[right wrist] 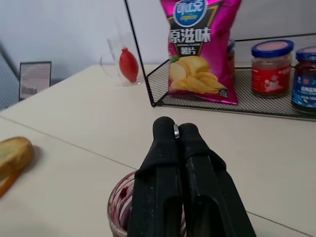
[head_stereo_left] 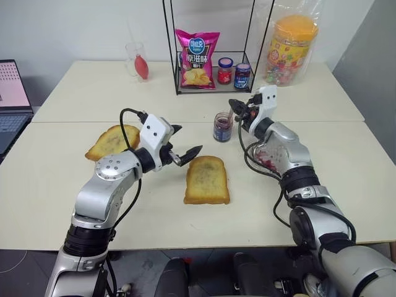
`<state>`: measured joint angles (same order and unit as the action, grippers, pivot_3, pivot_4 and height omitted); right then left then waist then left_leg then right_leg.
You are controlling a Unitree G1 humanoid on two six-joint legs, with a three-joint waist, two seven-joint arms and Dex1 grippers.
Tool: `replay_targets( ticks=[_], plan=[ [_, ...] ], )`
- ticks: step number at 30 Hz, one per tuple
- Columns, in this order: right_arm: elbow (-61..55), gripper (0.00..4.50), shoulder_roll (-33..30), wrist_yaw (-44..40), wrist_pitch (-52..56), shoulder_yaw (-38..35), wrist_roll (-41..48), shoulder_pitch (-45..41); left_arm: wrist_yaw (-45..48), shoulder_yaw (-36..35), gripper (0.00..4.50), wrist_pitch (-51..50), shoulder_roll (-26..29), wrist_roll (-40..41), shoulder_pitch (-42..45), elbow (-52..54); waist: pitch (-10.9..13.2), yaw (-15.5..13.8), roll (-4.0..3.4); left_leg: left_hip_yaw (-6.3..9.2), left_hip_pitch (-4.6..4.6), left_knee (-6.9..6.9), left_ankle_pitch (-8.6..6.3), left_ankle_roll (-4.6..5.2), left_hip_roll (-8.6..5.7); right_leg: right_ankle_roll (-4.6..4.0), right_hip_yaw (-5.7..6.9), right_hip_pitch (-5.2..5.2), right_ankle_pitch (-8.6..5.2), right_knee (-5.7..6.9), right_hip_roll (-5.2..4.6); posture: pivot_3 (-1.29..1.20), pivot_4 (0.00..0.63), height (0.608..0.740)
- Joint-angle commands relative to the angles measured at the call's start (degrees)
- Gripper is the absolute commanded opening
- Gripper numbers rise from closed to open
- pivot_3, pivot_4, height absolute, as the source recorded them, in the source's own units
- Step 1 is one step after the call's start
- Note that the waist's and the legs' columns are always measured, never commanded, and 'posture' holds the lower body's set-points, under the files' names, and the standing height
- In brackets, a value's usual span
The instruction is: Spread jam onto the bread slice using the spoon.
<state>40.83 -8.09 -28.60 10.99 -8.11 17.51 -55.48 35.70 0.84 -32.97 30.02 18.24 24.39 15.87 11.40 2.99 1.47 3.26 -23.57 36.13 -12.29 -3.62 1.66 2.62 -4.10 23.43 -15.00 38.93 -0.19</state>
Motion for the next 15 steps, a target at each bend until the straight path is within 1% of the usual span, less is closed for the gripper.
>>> replay_targets(
  ticks=[1,10,15],
  plan=[
    [-2.9,0.04,0.6,1.1,2.4,-2.5,3.1,-2.4,0.2,0.0,4.50,1.7,-0.1,-0.3,1.3,0.9,0.0,0.1,0.00,0.00,0.00,0.00,0.00,0.00,0.00,0.00,0.00,0.00,0.00,0.00,0.00,0.00,0.150,0.740],
    [-3.4,0.04,1.5,3.3,7.1,-6.7,7.7,-3.8,0.2,0.1,4.50,2.4,-0.3,-0.9,1.7,-0.1,0.0,0.1,0.00,0.00,0.00,-0.01,0.00,0.00,0.00,0.00,0.00,0.00,0.00,0.00,0.00,0.00,0.150,0.740],
    [-3.9,0.04,1.8,4.0,8.5,-7.6,8.9,-4.1,0.3,0.4,4.50,2.7,-0.3,-1.1,1.8,-0.3,0.0,0.2,0.00,-0.01,0.00,-0.01,0.00,0.00,0.00,0.00,0.00,0.00,0.00,-0.01,0.00,0.00,0.150,0.740]
  ],
)
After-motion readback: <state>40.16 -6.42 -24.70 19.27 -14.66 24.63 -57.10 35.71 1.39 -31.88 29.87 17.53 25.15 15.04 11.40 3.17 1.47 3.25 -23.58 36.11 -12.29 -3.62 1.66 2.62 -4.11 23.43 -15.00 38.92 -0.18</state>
